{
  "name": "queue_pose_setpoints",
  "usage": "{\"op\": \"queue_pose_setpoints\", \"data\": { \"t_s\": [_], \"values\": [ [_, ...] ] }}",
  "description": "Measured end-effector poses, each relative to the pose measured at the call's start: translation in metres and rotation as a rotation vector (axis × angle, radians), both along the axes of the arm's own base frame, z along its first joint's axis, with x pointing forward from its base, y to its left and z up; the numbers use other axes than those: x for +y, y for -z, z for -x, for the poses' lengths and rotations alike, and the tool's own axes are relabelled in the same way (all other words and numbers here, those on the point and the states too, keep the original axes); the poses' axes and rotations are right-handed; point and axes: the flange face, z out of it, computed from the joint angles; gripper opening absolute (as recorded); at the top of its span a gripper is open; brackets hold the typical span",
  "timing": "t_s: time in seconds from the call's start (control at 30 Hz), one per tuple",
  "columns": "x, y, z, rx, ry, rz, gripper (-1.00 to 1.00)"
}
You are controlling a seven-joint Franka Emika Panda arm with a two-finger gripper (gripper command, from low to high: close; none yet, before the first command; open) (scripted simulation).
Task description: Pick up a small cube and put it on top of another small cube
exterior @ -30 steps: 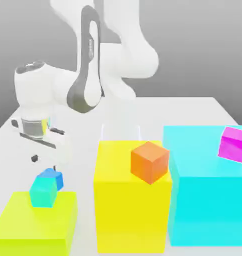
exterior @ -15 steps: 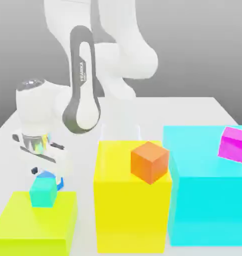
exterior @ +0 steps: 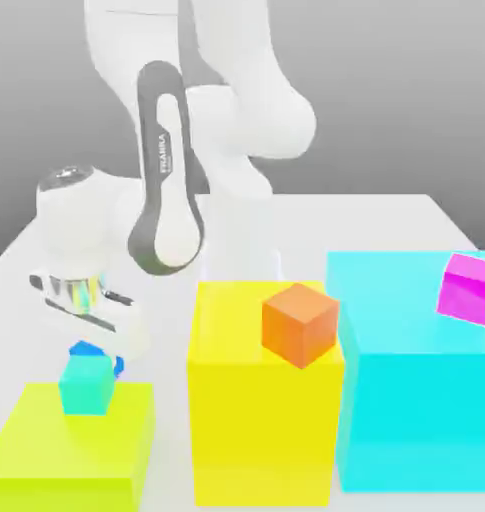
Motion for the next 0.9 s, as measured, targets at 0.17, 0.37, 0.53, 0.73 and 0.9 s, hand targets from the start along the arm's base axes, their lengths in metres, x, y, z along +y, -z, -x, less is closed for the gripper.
{"op": "queue_pose_setpoints", "data": {
  "t_s": [0.17, 0.37, 0.53, 0.73, 0.9],
  "values": [
    [-0.002, -0.018, -0.002, -0.003, -0.001, 0.002, -1.00],
    [0.000, -0.035, 0.001, 0.001, 0.004, -0.002, -1.00],
    [0.007, -0.043, 0.006, 0.009, 0.006, -0.010, -1.00],
    [-0.008, -0.064, -0.061, 0.054, -0.221, 0.114, -1.00],
    [-0.029, -0.084, -0.097, 0.135, -0.267, 0.128, -1.00]
  ]
}}
